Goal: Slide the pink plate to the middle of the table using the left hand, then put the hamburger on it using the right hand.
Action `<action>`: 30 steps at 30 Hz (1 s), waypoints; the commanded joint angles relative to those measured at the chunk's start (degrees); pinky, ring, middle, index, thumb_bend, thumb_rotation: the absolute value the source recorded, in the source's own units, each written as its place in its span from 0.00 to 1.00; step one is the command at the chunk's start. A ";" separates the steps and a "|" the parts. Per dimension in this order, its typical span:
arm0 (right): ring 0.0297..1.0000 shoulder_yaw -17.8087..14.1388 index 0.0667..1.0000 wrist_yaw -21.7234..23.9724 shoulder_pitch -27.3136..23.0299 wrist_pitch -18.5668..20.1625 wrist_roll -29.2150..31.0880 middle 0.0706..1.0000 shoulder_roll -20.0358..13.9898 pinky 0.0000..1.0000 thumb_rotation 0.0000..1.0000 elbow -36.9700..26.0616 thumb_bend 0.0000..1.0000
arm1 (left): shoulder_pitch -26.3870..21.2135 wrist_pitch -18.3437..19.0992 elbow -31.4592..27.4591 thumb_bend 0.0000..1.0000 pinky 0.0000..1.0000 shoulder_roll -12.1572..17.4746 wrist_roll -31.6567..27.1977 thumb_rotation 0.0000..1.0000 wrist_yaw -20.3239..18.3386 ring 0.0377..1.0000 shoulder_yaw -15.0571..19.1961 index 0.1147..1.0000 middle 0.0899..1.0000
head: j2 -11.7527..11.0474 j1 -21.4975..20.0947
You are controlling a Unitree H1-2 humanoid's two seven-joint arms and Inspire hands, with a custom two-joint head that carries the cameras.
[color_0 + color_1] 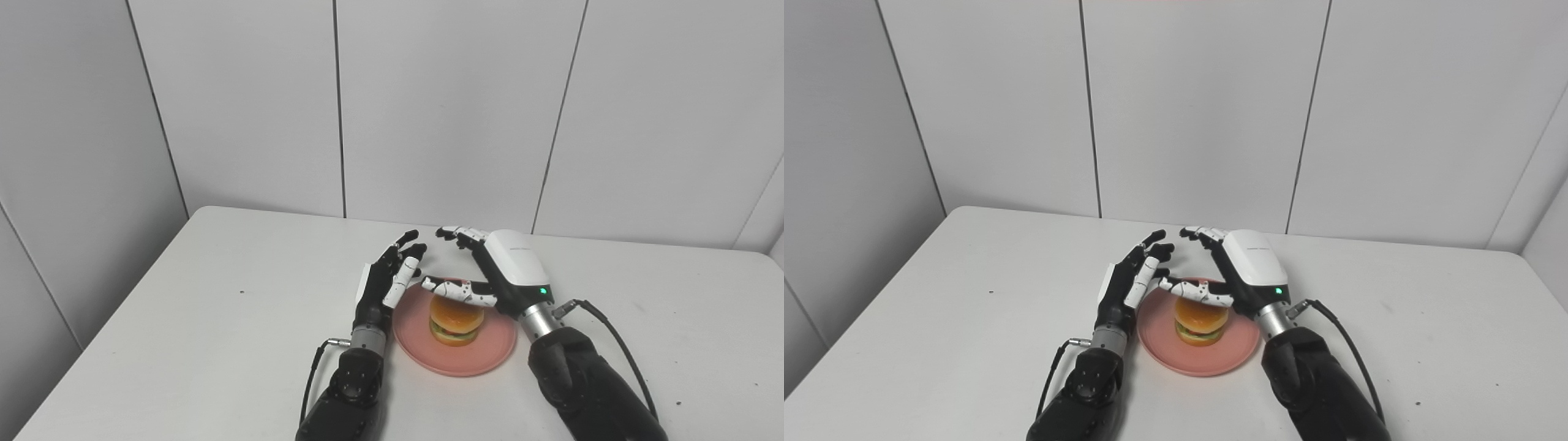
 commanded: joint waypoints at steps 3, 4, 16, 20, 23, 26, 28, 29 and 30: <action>0.74 -5.71 0.76 0.56 -1.36 -3.25 10.29 0.77 2.12 0.62 1.00 -1.72 0.94 | 2.80 -1.23 0.69 0.88 0.80 0.34 0.53 0.84 1.39 0.83 0.55 0.80 0.79 | -0.17 -0.09; 0.75 -6.90 0.77 1.28 -1.10 -3.44 12.64 0.77 2.58 0.66 1.00 -1.58 0.94 | 2.85 -1.23 0.54 0.88 0.83 0.28 0.52 0.84 1.61 0.84 0.66 0.81 0.81 | -0.17 -0.09; 0.97 -23.72 0.88 16.05 1.32 -8.37 49.20 0.91 8.73 1.00 1.00 9.11 0.99 | 4.02 -1.24 -0.43 0.85 0.92 2.32 5.10 0.93 10.72 0.97 -1.17 0.98 1.00 | -0.56 -2.62; 1.00 -25.48 0.93 17.10 1.78 -10.65 50.77 0.95 8.99 1.00 1.00 14.42 0.97 | 4.43 -1.24 -0.78 0.84 0.97 2.53 2.59 0.92 8.63 1.00 -0.17 0.99 1.00 | -0.45 -3.53; 1.00 -26.06 0.94 16.40 2.03 -11.38 50.78 0.96 9.19 1.00 1.00 17.15 0.97 | 4.54 -1.23 -0.72 0.83 0.94 2.67 2.39 0.93 8.99 1.00 0.39 0.95 1.00 | -0.42 -4.39; 1.00 -26.72 0.94 15.83 2.03 -11.42 50.95 0.96 9.26 1.00 1.00 19.20 0.97 | 4.62 -1.24 -0.52 0.84 0.98 2.56 2.28 0.93 9.89 1.00 0.99 0.89 1.00 | -0.38 -4.65; 1.00 -26.65 0.93 15.37 2.16 -11.55 50.17 0.96 9.08 1.00 1.00 20.21 0.98 | 4.67 -1.22 -0.38 0.85 0.98 2.31 1.85 0.92 10.10 0.98 1.64 0.87 1.00 | -0.28 -4.71; 1.00 -26.46 0.92 15.16 2.27 -11.64 49.61 0.95 8.94 1.00 1.00 20.57 0.99 | 4.68 -1.21 -0.33 0.84 0.96 2.16 1.56 0.92 10.10 0.96 1.98 0.87 1.00 | -0.21 -4.68; 1.00 -26.25 0.92 14.88 2.41 -11.79 49.00 0.95 8.81 1.00 1.00 20.93 1.00 | 4.68 -1.20 -0.30 0.84 0.96 2.02 1.15 0.92 9.84 0.96 2.38 0.87 1.00 | -0.13 -4.67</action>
